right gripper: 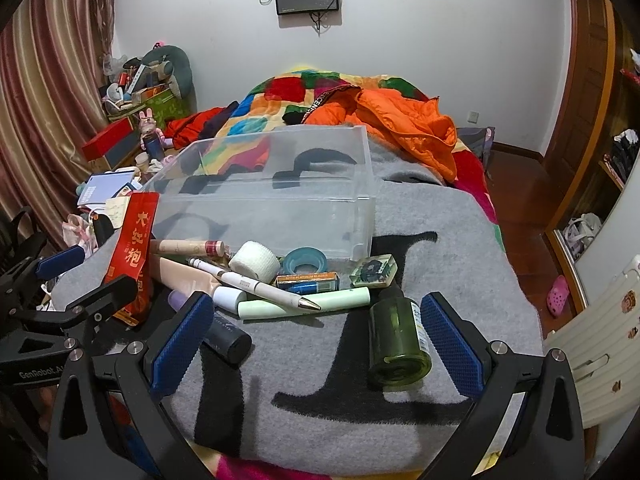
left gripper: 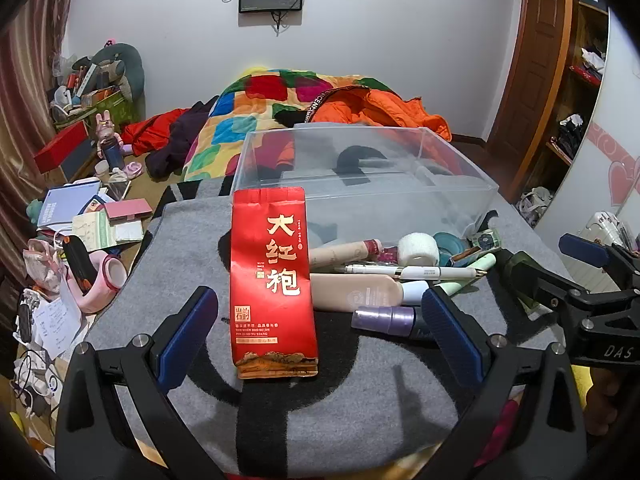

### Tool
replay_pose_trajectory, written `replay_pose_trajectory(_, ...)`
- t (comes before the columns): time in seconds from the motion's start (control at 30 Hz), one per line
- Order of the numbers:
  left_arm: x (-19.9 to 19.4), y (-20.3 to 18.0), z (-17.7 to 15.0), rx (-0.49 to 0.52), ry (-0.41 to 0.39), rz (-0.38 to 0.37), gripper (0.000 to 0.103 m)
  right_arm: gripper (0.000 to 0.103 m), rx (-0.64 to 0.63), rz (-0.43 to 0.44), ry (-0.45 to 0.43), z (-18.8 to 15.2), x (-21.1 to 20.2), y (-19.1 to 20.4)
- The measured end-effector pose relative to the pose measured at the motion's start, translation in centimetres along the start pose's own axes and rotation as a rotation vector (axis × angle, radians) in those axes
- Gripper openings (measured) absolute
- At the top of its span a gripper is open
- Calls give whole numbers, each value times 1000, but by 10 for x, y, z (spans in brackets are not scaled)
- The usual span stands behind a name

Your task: Organize objects

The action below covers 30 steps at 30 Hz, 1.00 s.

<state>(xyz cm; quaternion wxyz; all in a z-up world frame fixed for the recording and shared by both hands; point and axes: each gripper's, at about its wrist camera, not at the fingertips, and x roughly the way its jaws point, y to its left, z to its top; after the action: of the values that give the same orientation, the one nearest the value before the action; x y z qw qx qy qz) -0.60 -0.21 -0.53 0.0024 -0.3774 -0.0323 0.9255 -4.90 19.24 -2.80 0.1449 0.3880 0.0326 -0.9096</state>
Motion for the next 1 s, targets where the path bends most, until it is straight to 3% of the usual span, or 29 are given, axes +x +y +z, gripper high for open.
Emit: replay_pose_trajectory(1.0,21,5,-1,-39,57,-56,103,103,38,-28,36,0,9,-10)
